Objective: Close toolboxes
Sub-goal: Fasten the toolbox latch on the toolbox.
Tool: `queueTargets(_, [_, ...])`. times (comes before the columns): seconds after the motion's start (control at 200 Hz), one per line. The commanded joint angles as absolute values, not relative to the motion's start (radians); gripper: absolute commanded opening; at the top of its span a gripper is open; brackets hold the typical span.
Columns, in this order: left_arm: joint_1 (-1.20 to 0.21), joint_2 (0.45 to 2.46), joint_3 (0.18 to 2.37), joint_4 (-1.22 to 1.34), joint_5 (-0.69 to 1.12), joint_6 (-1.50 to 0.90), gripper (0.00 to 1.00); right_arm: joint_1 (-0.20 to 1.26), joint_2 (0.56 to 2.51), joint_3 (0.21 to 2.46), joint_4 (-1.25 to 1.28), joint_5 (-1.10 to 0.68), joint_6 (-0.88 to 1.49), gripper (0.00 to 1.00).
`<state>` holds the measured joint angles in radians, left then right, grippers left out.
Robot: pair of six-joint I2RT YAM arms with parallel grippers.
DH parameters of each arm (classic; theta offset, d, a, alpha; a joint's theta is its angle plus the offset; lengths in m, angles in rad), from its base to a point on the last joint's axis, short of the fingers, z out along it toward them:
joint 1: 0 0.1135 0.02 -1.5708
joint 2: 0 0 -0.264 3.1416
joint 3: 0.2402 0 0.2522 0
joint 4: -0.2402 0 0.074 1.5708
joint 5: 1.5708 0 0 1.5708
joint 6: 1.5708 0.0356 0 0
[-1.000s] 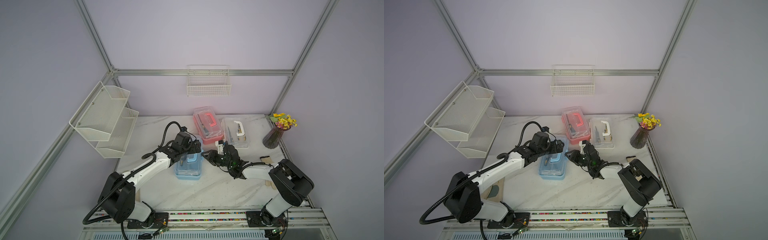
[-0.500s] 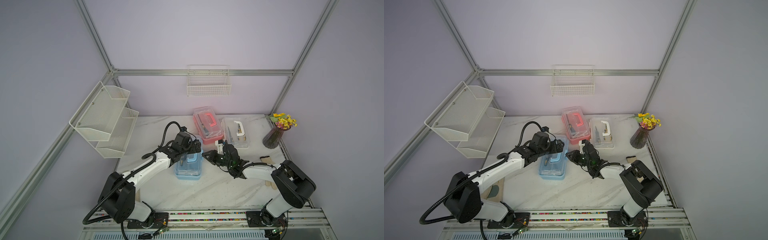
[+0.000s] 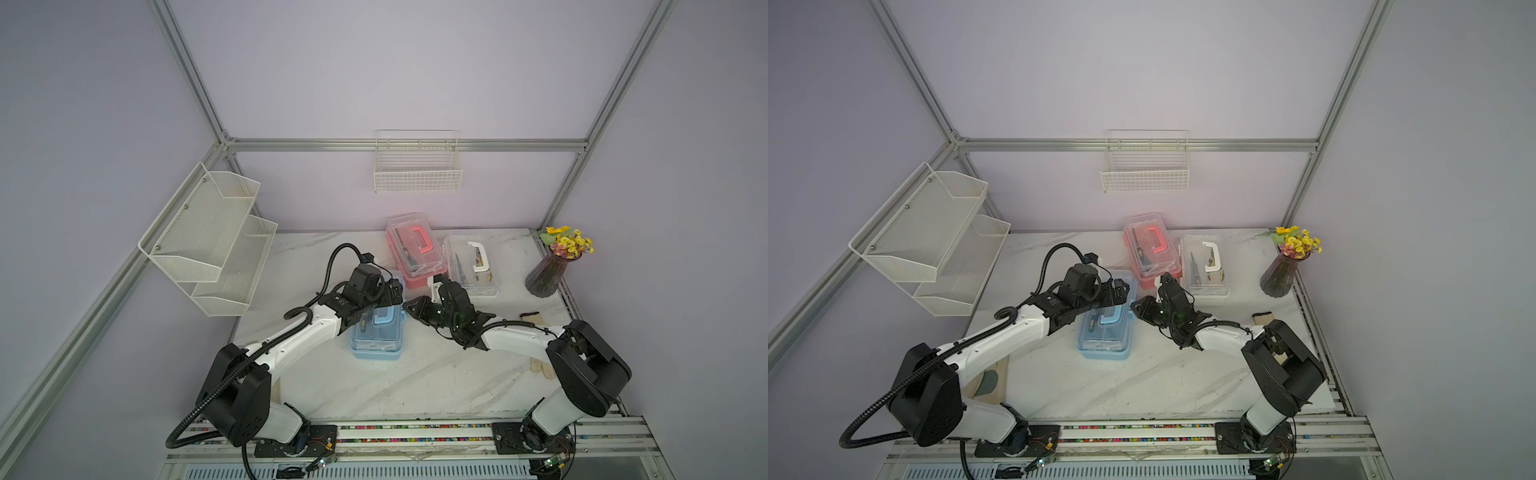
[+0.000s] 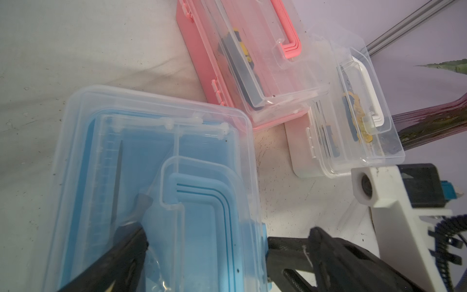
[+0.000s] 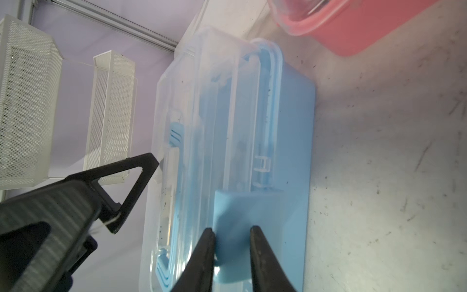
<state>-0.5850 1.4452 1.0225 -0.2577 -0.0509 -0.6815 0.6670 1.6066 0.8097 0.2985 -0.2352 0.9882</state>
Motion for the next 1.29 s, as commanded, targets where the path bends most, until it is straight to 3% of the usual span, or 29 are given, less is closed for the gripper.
queueTargets(0.0, [-0.598, 1.465, 0.971, -0.333, 0.005, -0.729, 1.0, 0.723, 1.616, 0.854, 0.197, -0.229, 0.949, 0.27])
queueTargets(0.76, [-0.608, 1.464, 0.962, -0.301, 0.007, -0.737, 1.0, 0.783, 1.673, 0.918, 0.053, -0.15, 0.929, 0.23])
queueTargets(0.995, [-0.606, 1.422, 1.089, -0.429, -0.079, -0.643, 1.0, 0.786, 1.675, 0.917, 0.061, -0.158, 0.928, 0.23])
queueTargets(1.29, [-0.5, 1.192, 1.12, -0.631, -0.209, -0.635, 1.0, 0.787, 1.686, 0.915, 0.084, -0.17, 0.932, 0.23])
